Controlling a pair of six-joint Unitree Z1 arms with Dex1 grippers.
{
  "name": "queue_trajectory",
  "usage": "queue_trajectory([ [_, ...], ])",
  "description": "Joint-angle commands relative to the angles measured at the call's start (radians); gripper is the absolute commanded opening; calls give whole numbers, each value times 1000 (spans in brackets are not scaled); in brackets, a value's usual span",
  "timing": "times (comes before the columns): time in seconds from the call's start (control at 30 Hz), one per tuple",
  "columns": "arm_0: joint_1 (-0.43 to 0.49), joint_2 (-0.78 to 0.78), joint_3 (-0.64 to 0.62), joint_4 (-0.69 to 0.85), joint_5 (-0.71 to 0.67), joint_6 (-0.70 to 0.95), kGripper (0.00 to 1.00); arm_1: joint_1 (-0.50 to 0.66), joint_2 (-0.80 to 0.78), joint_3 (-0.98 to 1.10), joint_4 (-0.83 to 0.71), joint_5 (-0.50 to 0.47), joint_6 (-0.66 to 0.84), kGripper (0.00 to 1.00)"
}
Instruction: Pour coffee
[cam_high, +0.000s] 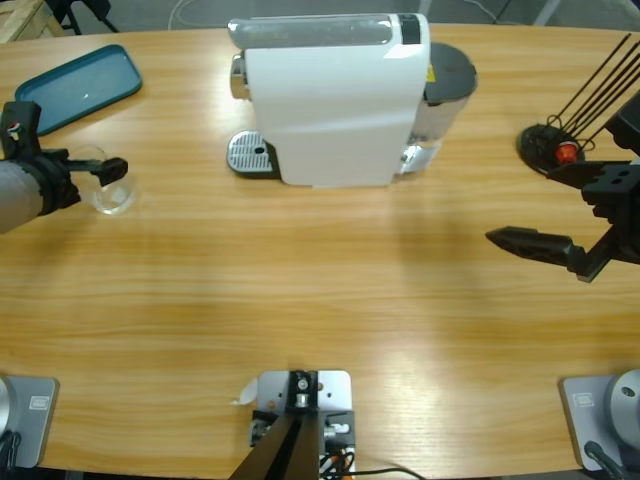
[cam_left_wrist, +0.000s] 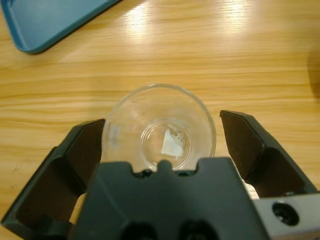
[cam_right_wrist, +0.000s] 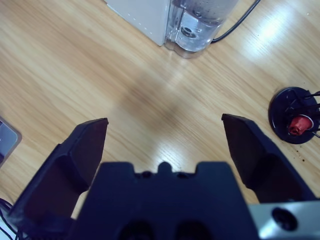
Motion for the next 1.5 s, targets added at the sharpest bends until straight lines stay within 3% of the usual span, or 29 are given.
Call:
queue_trajectory([
  [0.03,9,73,132,-220,8,37,19,-10,43,18,-9,8,7,1000],
  [0.1,9,59,151,-221,4,64,0,-10,43,18,-9,6,7,1000],
  [0.13,9,53,152,-222,-9,84,180,-10,42,18,-9,4,7,1000],
  [0.17,15,50,153,-231,-46,91,163,-10,40,18,-9,2,8,1000],
  [0.2,24,48,156,-240,-68,101,9,-10,38,18,-9,2,9,1000],
  [0.4,25,-40,182,-295,-79,238,0,-11,25,20,-9,-2,9,1000],
  [0.47,55,-59,154,-321,-191,365,0,-11,19,19,-8,-1,8,1000],
  [0.53,99,-124,125,-320,-392,694,0,-11,-10,12,-1,10,-4,1000],
  [0.57,133,-144,111,-320,-489,772,0,-11,-39,1,10,14,-14,1000],
  [0.77,328,-85,23,-317,-986,973,0,-11,-110,-50,97,14,-56,1000],
  [0.97,423,126,-108,-319,-1249,1085,0,-12,-155,-70,201,30,-81,1000],
  [1.23,441,326,-262,-316,-1320,1145,0,-13,-144,-79,213,30,-88,1000],
  [1.5,354,390,-282,-311,-1285,1145,0,-13,-134,-76,200,28,-88,1000],
])
